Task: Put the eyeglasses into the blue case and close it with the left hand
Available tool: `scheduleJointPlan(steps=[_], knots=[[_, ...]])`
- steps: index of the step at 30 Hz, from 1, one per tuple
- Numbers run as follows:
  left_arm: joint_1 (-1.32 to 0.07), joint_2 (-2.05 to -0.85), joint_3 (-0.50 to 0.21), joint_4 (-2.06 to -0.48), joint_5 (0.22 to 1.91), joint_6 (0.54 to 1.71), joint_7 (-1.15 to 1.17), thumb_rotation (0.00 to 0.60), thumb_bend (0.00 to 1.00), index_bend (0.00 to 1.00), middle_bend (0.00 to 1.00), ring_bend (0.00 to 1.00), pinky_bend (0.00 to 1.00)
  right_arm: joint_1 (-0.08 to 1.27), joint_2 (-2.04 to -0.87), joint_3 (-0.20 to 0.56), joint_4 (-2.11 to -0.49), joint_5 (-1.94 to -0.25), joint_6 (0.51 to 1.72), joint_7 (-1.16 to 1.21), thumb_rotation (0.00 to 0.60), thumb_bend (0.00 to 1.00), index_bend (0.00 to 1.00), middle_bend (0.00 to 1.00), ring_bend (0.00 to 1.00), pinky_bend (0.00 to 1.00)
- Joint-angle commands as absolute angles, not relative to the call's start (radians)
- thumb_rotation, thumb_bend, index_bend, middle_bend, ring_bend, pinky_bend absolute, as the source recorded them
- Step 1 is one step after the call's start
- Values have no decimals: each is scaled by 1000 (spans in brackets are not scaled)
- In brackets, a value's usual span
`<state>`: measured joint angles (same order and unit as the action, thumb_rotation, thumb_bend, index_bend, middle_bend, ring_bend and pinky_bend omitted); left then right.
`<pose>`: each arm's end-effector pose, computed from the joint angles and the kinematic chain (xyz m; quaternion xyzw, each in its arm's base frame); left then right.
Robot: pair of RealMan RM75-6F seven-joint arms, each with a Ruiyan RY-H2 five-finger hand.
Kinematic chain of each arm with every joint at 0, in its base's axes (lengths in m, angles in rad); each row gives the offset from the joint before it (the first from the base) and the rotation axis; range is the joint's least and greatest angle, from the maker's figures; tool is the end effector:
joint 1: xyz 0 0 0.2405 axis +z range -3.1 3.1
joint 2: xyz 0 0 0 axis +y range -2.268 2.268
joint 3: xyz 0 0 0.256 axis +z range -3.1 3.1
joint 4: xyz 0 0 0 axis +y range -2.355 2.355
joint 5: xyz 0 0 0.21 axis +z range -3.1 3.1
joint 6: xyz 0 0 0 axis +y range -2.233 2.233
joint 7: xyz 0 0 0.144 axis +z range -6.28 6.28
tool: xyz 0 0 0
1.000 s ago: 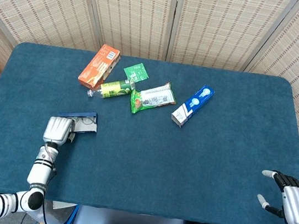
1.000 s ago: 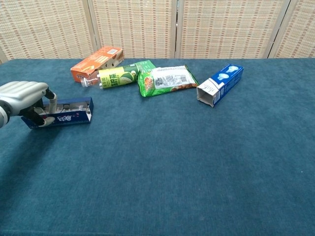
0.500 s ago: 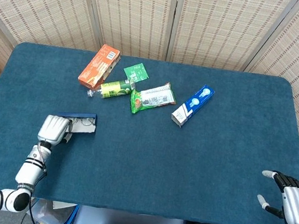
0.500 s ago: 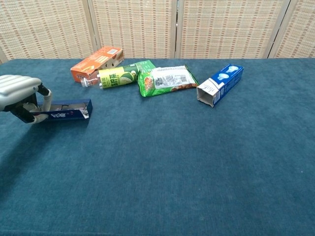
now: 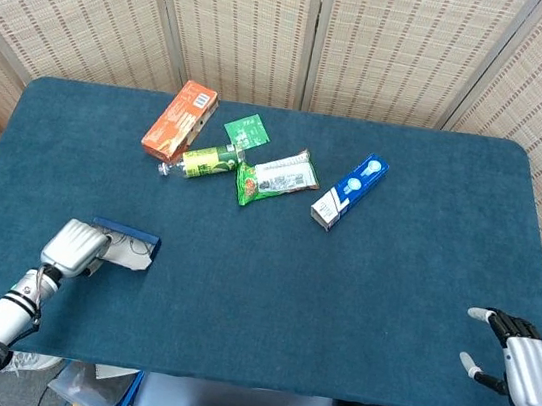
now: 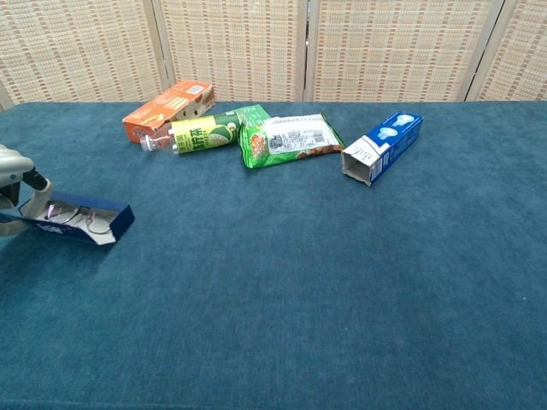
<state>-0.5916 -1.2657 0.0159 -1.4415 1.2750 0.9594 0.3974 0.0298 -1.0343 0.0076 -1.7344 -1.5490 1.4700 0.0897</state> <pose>-0.2709 0.3124 0.0647 -0.8017 -0.2707 -0.1975 0.4950 -0.2997 -0.1539 0.1644 0.5826 -0.4475 0.4006 0.5476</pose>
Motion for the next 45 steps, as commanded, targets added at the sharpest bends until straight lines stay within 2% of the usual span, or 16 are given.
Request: scheduleJointPlan(steps=[1, 11, 33, 37, 40, 45], knots=[[-589, -1234, 29, -1455, 1288, 945, 377, 600, 503, 706, 1000, 990, 1000, 30, -1034, 7, -1739, -1550, 1471, 85, 600, 210, 295, 293, 299, 263], [-605, -1263, -5, -1410, 1286, 934, 348, 600, 501, 681, 1000, 985, 1000, 33, -1038, 7, -1742, -1553, 1468, 80, 600, 209, 295, 293, 299, 263], [-699, -1312, -88, -1312, 1096, 812, 433, 600, 501, 629, 1000, 982, 1000, 24, -1046, 2, -1722, -1548, 1474, 101, 600, 209, 295, 293, 299, 263], [-713, -1330, -96, -1295, 1048, 811, 474, 600, 501, 580, 1000, 981, 1000, 22, -1047, 1, -1720, -1548, 1477, 105, 600, 209, 295, 293, 299, 263], [-722, -1350, -101, -1273, 1007, 813, 509, 600, 483, 487, 1000, 980, 1000, 20, -1043, -1, -1720, -1546, 1475, 107, 600, 209, 295, 293, 299, 263], [-747, -1394, -104, -1221, 903, 802, 594, 600, 395, 322, 1000, 980, 1000, 18, -1040, -2, -1722, -1548, 1479, 110, 600, 209, 294, 293, 299, 263]])
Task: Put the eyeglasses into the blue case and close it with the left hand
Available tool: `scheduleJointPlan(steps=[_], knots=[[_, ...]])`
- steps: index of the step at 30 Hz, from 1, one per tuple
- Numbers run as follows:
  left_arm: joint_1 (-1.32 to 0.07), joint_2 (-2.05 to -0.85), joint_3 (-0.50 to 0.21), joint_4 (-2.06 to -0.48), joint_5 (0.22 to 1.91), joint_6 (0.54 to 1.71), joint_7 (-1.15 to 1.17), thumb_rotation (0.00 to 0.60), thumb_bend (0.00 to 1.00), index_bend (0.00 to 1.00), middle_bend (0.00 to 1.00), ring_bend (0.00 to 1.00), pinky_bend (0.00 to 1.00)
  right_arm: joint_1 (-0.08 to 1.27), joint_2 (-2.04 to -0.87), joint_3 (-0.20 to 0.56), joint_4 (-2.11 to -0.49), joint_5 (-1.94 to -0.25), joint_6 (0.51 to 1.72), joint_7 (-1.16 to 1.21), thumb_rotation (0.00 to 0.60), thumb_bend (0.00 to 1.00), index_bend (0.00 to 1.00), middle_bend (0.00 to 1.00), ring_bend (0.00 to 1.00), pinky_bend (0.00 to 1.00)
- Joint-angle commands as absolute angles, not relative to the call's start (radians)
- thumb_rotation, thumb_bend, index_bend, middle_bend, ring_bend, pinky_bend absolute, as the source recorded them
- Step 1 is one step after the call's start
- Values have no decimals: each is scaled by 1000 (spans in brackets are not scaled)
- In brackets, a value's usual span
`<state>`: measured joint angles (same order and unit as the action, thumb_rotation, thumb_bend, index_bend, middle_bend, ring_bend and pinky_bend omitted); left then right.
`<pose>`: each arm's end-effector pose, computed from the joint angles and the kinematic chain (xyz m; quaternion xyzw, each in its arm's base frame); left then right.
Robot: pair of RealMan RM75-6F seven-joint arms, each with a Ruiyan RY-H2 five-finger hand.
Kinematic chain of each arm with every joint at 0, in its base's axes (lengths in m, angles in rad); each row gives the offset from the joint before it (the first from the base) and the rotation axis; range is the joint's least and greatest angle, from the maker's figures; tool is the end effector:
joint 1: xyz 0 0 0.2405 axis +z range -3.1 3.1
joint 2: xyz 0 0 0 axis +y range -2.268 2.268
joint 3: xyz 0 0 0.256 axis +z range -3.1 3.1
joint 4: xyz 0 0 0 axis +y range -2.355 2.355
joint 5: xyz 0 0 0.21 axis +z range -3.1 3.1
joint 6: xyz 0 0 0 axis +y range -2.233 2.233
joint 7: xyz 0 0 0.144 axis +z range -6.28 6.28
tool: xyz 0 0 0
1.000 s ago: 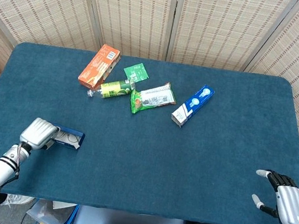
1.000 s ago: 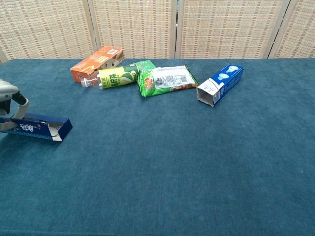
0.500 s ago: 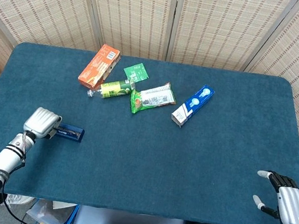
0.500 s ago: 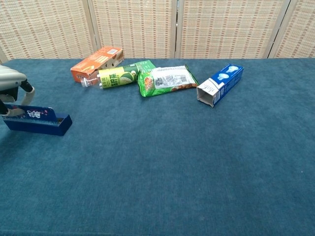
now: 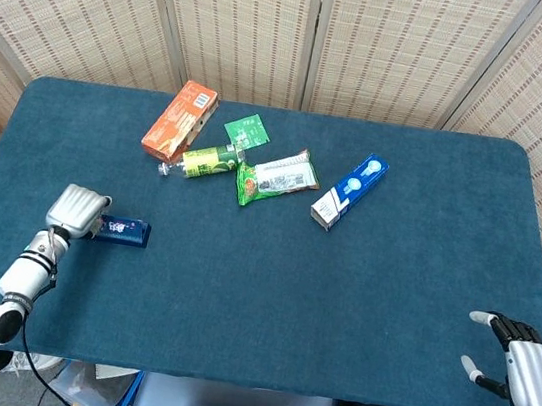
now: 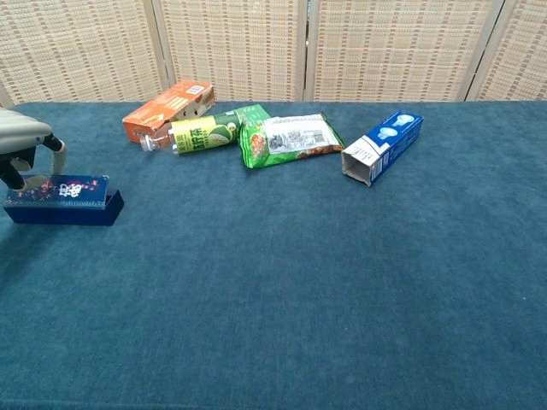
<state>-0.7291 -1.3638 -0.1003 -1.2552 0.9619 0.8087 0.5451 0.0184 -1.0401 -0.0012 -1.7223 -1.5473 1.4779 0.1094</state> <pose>-0.2640 0.3868 0.0645 -0.7613 -0.2931 -0.1575 0.5565 -0.3040 -0.1487 0.1637 0.5760 -0.4555 0.4003 0.5482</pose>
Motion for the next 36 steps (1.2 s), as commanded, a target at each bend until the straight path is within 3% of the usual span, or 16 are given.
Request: scheduleJointPlan(steps=[1, 11, 24, 36], knots=[[-751, -1401, -105, -1212, 886, 802, 607, 600, 392, 302, 1000, 980, 1000, 17, -1039, -2, -1722, -1548, 1479, 110, 600, 209, 295, 293, 299, 263], [-776, -1434, -114, -1186, 764, 817, 679, 600, 349, 156, 1000, 977, 1000, 13, -1036, -3, -1721, -1546, 1482, 116, 600, 209, 295, 293, 299, 263], [-760, -1235, -66, -1511, 748, 801, 654, 600, 320, 139, 991, 976, 1000, 14, -1040, -1, -1711, -1549, 1480, 126, 600, 209, 295, 293, 299, 263], [-803, -1368, -40, -1375, 671, 806, 675, 600, 319, 134, 991, 976, 1000, 2, -1039, -5, -1698, -1546, 1492, 143, 600, 209, 295, 293, 299, 263]])
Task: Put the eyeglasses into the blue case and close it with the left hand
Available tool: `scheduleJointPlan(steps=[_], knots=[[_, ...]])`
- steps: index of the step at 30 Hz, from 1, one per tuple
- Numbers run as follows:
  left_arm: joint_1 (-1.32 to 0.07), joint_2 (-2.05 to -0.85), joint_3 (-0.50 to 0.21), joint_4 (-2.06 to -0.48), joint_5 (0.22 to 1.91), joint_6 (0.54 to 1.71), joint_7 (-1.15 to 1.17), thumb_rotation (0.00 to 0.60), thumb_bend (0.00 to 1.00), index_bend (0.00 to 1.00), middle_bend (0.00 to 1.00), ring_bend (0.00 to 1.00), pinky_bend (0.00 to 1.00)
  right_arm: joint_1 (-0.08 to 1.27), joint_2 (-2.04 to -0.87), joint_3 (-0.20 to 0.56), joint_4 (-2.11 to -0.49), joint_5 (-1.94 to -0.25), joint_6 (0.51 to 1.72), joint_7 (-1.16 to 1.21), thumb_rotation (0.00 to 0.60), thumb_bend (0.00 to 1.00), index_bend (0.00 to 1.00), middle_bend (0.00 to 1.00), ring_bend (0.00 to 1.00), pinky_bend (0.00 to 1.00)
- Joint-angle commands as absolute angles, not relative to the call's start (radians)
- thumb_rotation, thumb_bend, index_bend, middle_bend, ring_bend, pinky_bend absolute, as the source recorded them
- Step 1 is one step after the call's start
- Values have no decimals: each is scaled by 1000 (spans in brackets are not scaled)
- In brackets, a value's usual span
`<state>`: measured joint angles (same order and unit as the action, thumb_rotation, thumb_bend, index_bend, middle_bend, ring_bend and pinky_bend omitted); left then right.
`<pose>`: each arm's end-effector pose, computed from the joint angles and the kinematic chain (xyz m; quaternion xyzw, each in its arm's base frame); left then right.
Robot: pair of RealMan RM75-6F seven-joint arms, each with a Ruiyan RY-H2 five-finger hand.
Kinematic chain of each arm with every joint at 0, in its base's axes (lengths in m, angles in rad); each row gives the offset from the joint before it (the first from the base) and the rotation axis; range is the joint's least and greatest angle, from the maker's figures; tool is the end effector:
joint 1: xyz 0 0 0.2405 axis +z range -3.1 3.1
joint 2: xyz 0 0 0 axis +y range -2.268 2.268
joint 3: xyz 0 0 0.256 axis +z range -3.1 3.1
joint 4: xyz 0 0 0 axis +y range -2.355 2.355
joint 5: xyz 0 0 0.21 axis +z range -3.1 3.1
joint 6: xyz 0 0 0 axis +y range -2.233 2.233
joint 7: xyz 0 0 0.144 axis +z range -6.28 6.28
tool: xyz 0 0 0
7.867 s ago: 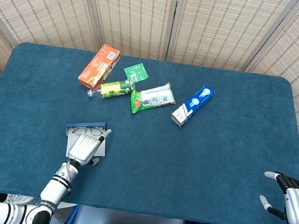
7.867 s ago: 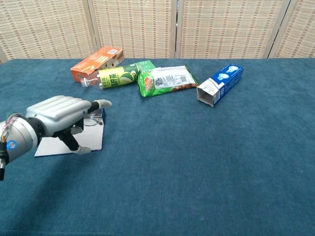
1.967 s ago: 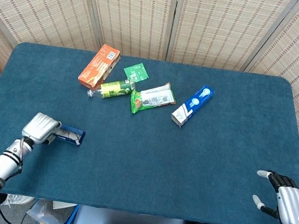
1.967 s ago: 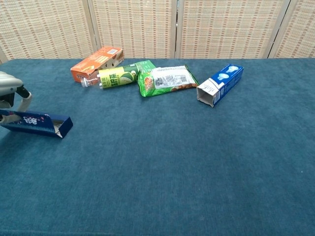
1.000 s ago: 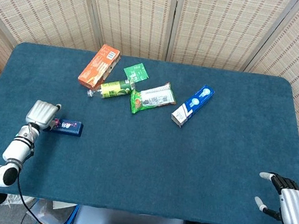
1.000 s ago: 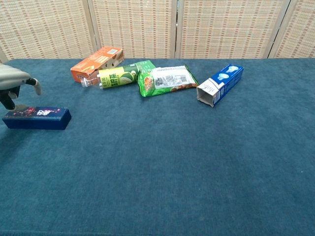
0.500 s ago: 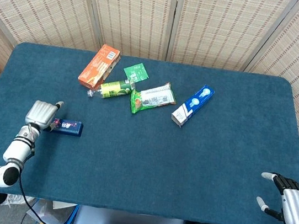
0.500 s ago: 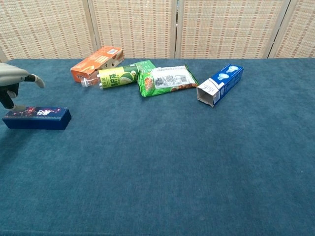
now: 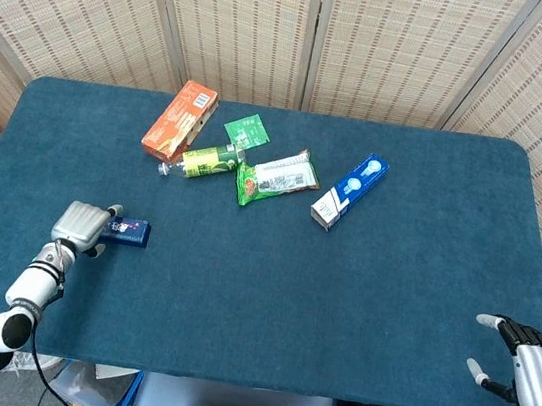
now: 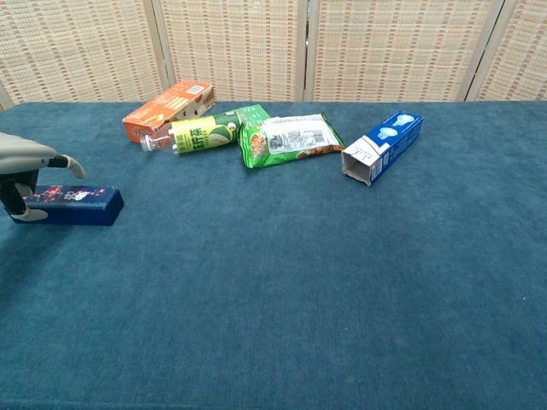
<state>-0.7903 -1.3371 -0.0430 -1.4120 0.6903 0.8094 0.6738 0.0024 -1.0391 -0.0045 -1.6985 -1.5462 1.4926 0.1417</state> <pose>-0.2542 0.3688 0.0477 -0.7573 -0.3585 -0.1201 0.5324 -0.3109 -0.1433 0.1677 0.5675 -0.4593 0.4010 0.5533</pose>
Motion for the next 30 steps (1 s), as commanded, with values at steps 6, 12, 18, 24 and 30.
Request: scheduleJointPlan(steps=[6, 12, 18, 24, 30], knots=[[-814, -1418, -40, -1306, 650, 799, 664, 600, 319, 270, 999, 983, 1000, 0, -1042, -4, -1692, -1543, 1493, 147, 600, 209, 295, 293, 299, 263], [-814, -1440, -40, -1278, 657, 801, 645, 600, 319, 451, 1000, 993, 1000, -1, -1044, -4, -1688, -1539, 1488, 150, 600, 208, 295, 293, 299, 263], [-796, -1446, -48, -1272, 708, 836, 601, 600, 319, 393, 1000, 997, 1000, 3, -1045, -2, -1687, -1537, 1481, 150, 600, 207, 295, 293, 299, 263], [-775, -1396, -65, -1380, 695, 899, 592, 600, 266, 70, 920, 914, 993, 8, -1044, 2, -1687, -1532, 1475, 146, 600, 207, 294, 293, 299, 263], [-709, -1345, -93, -1490, 781, 996, 474, 600, 257, 0, 658, 629, 868, 9, -1041, 7, -1686, -1526, 1476, 145, 600, 207, 295, 293, 299, 263]])
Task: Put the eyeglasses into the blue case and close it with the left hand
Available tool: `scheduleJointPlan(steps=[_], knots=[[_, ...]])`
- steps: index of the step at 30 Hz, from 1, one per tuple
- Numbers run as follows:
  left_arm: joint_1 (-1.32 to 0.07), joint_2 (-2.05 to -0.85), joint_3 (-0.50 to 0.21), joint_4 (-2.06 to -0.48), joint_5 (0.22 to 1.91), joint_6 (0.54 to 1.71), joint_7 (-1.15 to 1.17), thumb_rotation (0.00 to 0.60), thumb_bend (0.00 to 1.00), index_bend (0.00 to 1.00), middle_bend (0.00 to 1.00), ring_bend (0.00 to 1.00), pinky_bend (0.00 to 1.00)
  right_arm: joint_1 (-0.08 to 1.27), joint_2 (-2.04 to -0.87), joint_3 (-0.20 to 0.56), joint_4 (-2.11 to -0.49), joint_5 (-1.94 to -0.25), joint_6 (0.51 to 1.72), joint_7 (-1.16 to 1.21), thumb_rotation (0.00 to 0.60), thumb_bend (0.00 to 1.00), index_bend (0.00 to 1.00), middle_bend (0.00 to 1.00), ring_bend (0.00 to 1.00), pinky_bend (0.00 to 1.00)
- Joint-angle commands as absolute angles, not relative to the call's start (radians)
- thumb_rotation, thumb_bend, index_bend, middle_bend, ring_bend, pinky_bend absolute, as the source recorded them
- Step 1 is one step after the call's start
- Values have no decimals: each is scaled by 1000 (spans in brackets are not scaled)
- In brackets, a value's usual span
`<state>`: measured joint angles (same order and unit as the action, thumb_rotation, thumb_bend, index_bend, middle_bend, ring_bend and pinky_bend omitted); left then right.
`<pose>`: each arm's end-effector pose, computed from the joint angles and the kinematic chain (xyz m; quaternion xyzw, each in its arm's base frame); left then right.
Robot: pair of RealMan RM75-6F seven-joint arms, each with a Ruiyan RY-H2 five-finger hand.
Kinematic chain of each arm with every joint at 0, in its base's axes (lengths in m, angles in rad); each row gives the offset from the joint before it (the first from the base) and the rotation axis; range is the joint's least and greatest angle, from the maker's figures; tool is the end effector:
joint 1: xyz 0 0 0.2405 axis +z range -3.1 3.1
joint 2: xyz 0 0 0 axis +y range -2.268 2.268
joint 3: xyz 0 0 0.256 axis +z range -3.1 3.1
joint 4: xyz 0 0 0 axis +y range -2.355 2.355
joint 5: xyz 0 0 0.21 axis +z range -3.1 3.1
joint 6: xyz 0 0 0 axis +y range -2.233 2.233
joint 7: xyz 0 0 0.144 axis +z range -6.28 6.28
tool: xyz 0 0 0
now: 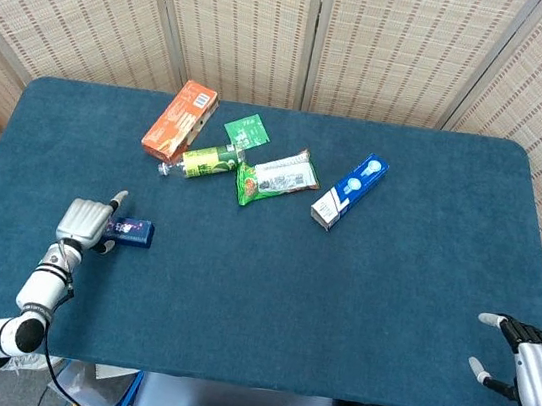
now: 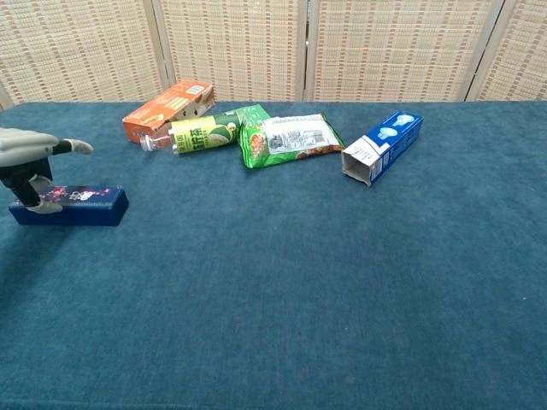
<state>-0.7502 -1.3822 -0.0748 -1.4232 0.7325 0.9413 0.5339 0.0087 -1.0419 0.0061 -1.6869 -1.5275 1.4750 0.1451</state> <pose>-0.2468 0.3646 0.0452 -0.7062 -0.3994 -0.1986 0.5498 -0.3148 -0.1473 0.1679 0.5653 -0.4615 0.3963 0.5571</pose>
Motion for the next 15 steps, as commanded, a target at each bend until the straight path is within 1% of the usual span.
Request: scheduleJointPlan(steps=[1, 2, 5, 6, 8, 11, 15], knots=[[-699, -1333, -94, -1509, 787, 1011, 465, 600, 256, 3, 599, 567, 818, 9, -1040, 9, -1686, -1525, 1476, 145, 600, 207, 294, 293, 299, 263], [-688, -1321, -95, -1532, 790, 1027, 458, 600, 256, 7, 546, 511, 756, 10, -1039, 10, -1685, -1524, 1476, 145, 600, 207, 294, 293, 299, 263], [-643, -1293, -103, -1600, 810, 1111, 432, 600, 256, 40, 424, 386, 598, 11, -1034, 13, -1681, -1522, 1477, 145, 600, 207, 295, 293, 299, 263], [-628, -1287, -103, -1616, 820, 1139, 423, 600, 256, 47, 403, 365, 572, 12, -1033, 14, -1680, -1522, 1477, 144, 600, 207, 295, 293, 299, 263], [-590, -1279, -100, -1642, 853, 1205, 403, 600, 256, 57, 327, 293, 485, 13, -1029, 15, -1678, -1521, 1474, 143, 600, 207, 295, 293, 299, 263], [-535, -1267, -88, -1666, 912, 1291, 374, 600, 256, 58, 261, 232, 410, 15, -1023, 18, -1678, -1522, 1475, 144, 600, 209, 295, 293, 299, 263], [-460, -1264, -60, -1673, 996, 1401, 346, 600, 256, 62, 204, 185, 318, 16, -1016, 21, -1676, -1524, 1480, 149, 600, 210, 295, 293, 299, 263]])
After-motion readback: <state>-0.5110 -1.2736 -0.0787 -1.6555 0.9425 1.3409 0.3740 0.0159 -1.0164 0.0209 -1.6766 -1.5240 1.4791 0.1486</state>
